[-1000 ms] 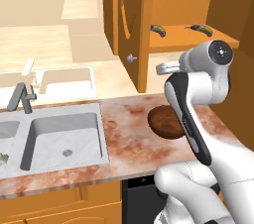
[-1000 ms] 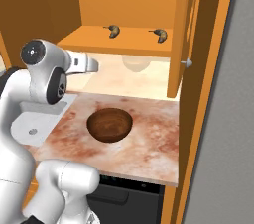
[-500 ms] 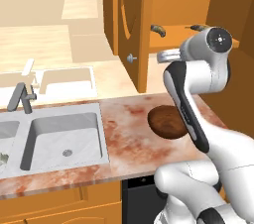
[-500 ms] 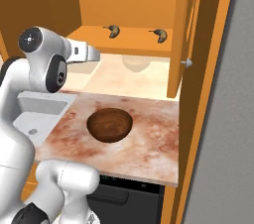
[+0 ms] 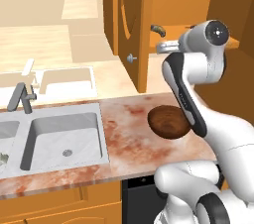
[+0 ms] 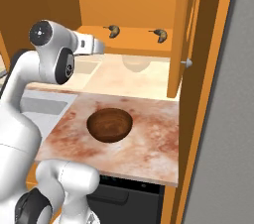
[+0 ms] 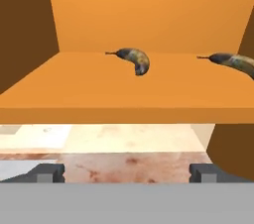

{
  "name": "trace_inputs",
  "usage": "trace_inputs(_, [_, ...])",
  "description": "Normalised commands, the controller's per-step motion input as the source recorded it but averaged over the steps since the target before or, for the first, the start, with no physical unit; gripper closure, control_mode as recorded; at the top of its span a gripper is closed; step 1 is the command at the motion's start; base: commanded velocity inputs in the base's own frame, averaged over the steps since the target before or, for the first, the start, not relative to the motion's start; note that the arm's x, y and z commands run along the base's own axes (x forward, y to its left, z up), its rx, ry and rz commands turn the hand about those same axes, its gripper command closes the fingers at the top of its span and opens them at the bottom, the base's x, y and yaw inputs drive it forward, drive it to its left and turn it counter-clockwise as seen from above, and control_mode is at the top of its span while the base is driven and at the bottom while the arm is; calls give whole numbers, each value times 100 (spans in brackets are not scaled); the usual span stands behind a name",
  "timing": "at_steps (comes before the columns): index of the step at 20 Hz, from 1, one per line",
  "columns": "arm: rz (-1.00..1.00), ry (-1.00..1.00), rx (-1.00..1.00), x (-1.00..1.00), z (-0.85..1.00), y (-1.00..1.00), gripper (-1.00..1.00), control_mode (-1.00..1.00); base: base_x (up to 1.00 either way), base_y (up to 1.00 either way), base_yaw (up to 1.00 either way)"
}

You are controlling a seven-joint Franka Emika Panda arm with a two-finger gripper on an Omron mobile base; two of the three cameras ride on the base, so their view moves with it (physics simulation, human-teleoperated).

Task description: Pick the bananas from the cabinet and place them in one bowl. Pick the garlic from the sink and place it in the other bowl.

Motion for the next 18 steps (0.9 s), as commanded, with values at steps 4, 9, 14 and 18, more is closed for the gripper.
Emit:
trace_inputs(4, [0, 0, 0, 37, 24, 0, -100, -100, 0, 0, 0])
trace_inputs(9, [0, 0, 0, 24, 23, -4, -100, -100, 0, 0, 0])
trace_inputs(14, [0, 0, 0, 23, 6, -8, -100, -100, 0, 0, 0])
trace_inputs(18, [0, 0, 0, 34, 0, -6, -100, -100, 0, 0, 0])
